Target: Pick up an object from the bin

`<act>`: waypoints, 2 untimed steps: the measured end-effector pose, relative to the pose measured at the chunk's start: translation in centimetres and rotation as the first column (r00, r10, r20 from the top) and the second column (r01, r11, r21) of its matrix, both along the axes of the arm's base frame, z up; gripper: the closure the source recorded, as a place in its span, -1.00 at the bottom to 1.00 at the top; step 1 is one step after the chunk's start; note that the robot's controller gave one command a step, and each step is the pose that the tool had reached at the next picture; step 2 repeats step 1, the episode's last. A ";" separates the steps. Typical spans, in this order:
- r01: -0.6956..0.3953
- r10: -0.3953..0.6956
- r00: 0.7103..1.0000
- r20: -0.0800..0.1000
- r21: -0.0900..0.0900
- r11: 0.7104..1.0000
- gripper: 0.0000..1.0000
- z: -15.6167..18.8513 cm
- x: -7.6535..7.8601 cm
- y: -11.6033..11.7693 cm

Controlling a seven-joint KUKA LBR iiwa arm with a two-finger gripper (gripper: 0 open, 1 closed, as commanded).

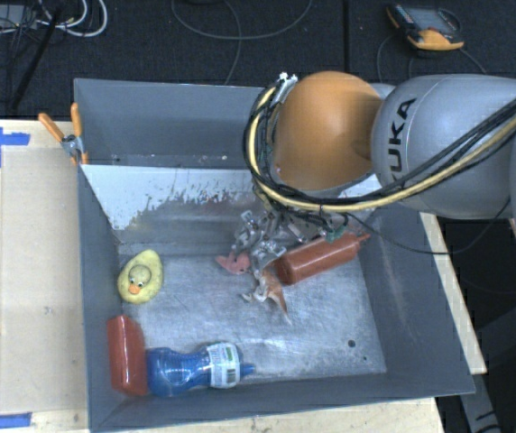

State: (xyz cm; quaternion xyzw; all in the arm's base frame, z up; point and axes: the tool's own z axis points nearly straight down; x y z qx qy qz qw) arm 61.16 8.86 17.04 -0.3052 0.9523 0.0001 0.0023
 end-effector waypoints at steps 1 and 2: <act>-0.023 0.023 1.000 -0.006 0.000 1.000 1.00 6.0 -0.3 -0.8; -0.023 0.023 1.000 -0.006 0.000 1.000 1.00 6.0 -0.3 -0.8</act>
Offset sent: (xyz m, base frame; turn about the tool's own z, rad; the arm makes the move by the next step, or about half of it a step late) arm -0.0165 0.0124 0.0935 -0.0329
